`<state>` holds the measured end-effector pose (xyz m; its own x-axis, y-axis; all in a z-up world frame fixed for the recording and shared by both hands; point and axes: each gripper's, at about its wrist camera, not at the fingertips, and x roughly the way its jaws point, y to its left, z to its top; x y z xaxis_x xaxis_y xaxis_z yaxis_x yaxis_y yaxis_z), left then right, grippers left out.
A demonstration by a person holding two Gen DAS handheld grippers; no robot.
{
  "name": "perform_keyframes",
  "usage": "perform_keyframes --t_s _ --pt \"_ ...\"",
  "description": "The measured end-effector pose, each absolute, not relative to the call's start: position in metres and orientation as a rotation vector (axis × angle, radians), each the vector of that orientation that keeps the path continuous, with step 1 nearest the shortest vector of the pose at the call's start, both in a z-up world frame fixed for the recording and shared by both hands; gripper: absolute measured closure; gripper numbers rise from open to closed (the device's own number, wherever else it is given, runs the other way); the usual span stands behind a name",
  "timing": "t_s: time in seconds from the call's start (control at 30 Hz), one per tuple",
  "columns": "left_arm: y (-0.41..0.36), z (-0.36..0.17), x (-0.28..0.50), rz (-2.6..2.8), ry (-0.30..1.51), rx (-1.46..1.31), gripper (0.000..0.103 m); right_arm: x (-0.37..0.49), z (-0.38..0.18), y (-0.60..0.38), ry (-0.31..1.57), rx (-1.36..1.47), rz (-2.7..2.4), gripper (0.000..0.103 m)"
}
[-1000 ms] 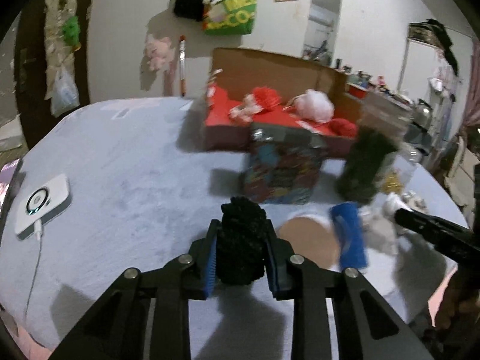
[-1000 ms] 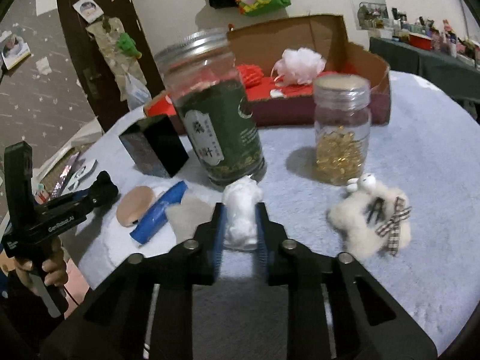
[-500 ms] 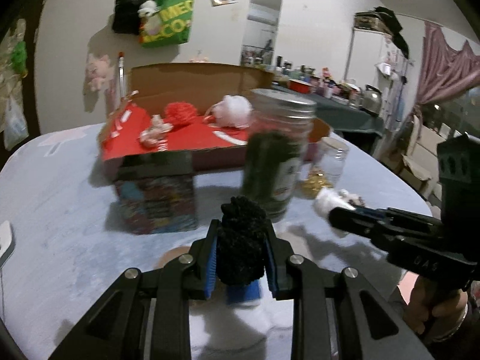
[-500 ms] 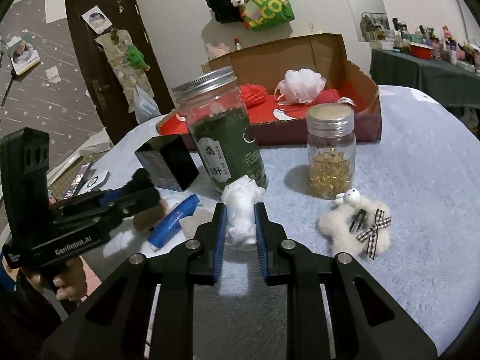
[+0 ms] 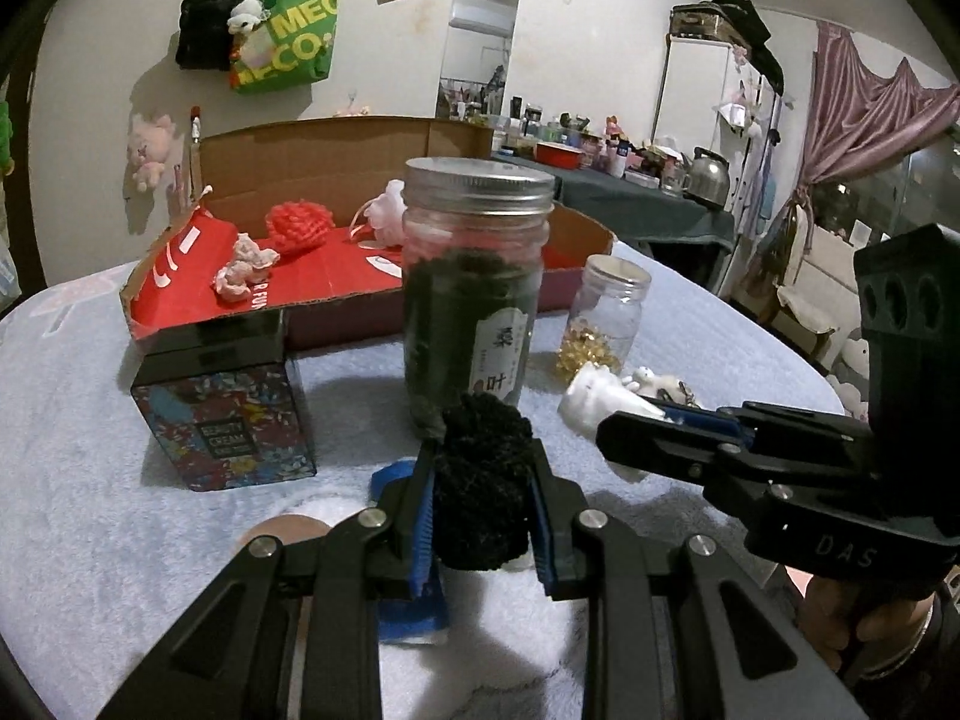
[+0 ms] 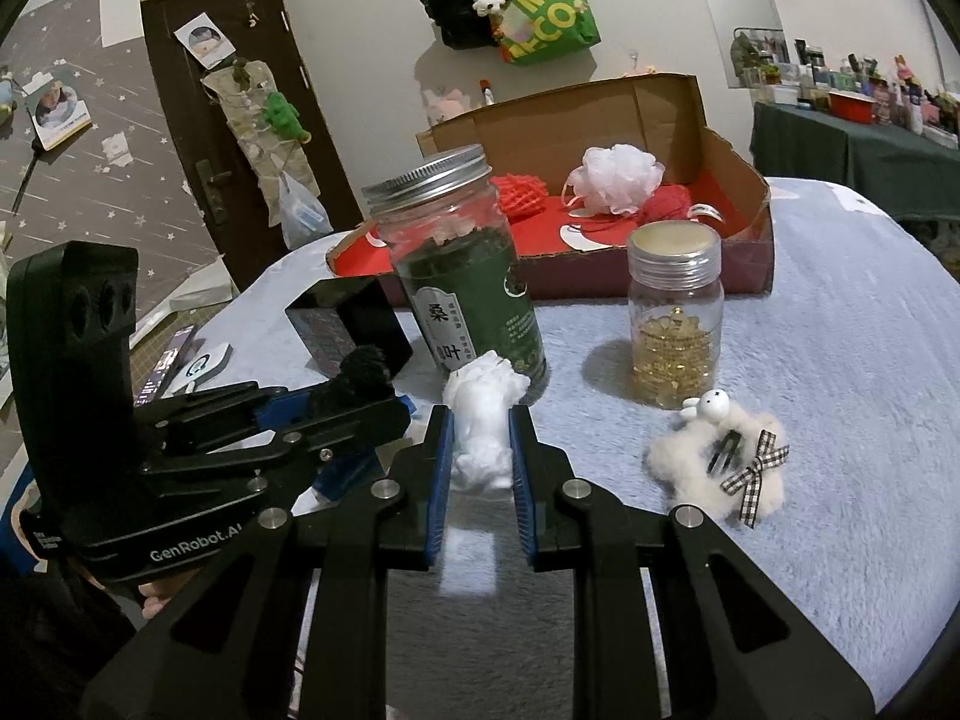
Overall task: Organize soft objects
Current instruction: 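Carry the black pom-pom and white cotton pad over into the red-lined box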
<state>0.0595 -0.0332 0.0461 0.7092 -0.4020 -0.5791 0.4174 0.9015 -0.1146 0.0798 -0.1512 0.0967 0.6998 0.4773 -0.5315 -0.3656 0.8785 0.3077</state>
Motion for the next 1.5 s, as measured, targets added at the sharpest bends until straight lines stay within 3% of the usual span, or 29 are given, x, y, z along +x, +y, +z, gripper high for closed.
perform_keyframes --t_s 0.33,1.0,1.5 --pt "-0.021 0.046 0.06 -0.432 0.646 0.009 0.075 0.08 0.096 -0.153 0.652 0.183 0.466 0.085" --pt "0.079 0.05 0.07 -0.222 0.684 -0.029 0.075 0.082 0.098 -0.208 0.679 0.176 0.321 0.085" --pt "0.111 0.05 0.119 -0.256 0.693 0.091 0.075 0.124 0.106 -0.245 0.701 0.101 0.296 0.085"
